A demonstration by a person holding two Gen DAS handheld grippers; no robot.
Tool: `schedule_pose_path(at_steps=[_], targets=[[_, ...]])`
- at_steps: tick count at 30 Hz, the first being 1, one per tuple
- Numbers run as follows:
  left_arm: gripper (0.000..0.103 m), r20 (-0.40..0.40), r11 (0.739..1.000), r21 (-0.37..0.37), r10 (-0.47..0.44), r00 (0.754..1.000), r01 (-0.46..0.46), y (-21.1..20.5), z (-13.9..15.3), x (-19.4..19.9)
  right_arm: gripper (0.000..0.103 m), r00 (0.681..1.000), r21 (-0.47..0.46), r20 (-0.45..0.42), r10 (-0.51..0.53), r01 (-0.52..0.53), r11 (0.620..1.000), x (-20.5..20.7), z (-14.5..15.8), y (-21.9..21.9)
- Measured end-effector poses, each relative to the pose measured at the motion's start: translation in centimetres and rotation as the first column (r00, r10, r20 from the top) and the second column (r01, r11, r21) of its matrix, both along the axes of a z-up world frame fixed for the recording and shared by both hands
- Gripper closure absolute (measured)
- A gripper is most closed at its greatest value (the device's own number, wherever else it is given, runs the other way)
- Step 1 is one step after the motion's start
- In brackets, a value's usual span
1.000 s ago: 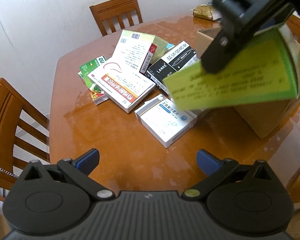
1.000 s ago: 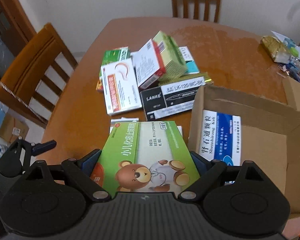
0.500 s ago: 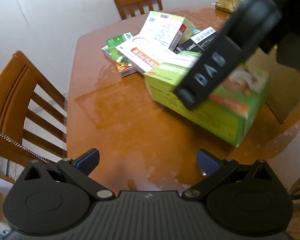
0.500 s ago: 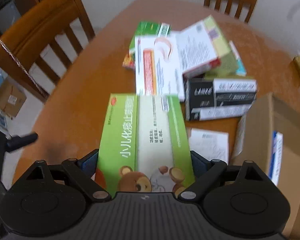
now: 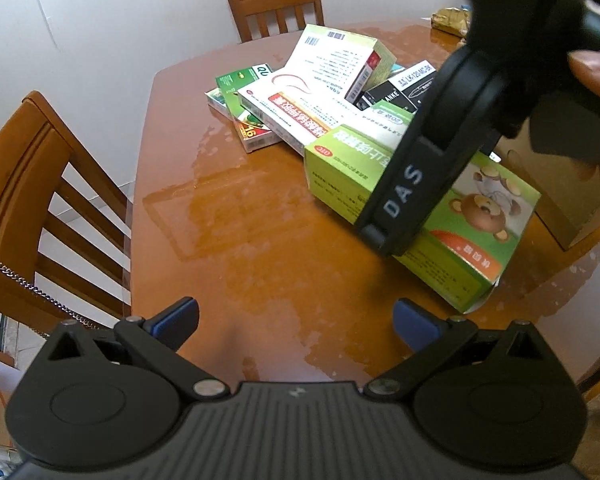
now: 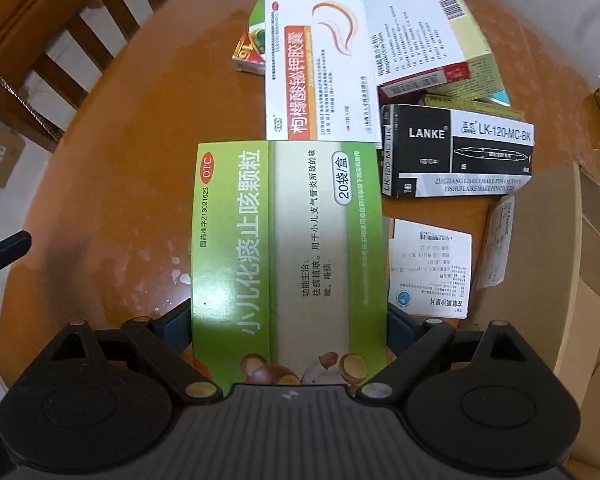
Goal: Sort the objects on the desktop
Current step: 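Hold the green box in the right gripper above the table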
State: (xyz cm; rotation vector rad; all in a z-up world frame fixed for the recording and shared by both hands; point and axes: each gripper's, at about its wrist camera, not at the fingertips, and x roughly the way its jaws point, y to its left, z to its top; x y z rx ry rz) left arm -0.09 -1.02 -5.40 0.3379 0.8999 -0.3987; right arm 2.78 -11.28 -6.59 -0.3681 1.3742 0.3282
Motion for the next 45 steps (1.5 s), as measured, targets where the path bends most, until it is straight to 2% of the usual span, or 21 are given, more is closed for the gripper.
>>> schedule_pose_path(at_steps=[12, 19, 45], targets=[[0.000, 0.007, 1.000, -0.003, 0.021, 1.000, -0.021, 0.9, 0.0, 0.2, 0.003, 0.999, -0.070, -0.008, 0.032, -0.033, 0.997, 1.2, -0.7, 1.8], [0.000, 0.002, 1.000, -0.003, 0.027, 1.000, -0.027, 1.0, -0.2, 0.4, 0.008, 0.999, -0.037, 0.016, 0.039, -0.038, 0.999, 0.9, -0.4, 1.6], [0.000, 0.014, 1.000, 0.008, 0.016, 1.000, -0.016, 0.6, 0.5, 0.2, 0.008, 0.998, 0.042, 0.036, 0.050, -0.051, 0.998, 1.0, 1.0, 0.3]])
